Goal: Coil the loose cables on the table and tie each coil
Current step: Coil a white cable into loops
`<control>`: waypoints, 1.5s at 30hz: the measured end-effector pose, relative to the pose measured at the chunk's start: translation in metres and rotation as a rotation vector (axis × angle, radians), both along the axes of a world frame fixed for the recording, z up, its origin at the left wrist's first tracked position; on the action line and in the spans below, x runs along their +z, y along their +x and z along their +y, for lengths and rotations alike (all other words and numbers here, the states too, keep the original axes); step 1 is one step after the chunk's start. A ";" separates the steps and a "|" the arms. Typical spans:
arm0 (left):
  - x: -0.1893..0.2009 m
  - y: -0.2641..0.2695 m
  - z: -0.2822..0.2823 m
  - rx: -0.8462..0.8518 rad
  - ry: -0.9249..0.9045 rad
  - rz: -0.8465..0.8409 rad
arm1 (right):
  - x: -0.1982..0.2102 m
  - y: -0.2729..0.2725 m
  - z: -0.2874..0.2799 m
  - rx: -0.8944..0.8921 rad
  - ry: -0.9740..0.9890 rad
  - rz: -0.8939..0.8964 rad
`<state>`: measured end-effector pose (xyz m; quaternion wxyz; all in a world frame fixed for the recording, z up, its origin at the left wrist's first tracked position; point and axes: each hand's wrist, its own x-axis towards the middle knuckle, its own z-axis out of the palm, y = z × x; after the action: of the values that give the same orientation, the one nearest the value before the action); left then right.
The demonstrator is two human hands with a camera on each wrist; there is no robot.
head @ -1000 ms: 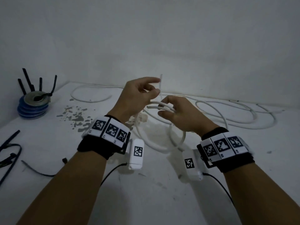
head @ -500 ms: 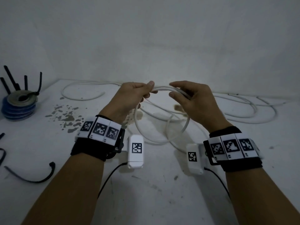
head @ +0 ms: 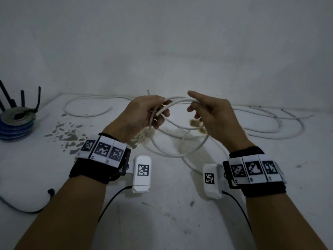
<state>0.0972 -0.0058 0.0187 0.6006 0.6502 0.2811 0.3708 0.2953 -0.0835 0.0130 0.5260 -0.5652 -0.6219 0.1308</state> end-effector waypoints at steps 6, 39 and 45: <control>-0.001 -0.007 0.009 0.119 0.060 -0.065 | 0.014 -0.003 -0.005 0.015 0.103 0.418; 0.008 -0.013 0.016 0.764 0.239 -0.277 | 0.018 -0.002 -0.007 -0.145 0.224 0.126; -0.012 -0.043 0.045 0.661 0.020 0.229 | 0.016 -0.014 -0.003 -0.127 0.204 0.148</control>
<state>0.0541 0.0392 0.0068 0.4062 0.5671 0.5383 0.4729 0.2818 -0.0866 0.0289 0.6323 -0.5358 -0.5546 0.0747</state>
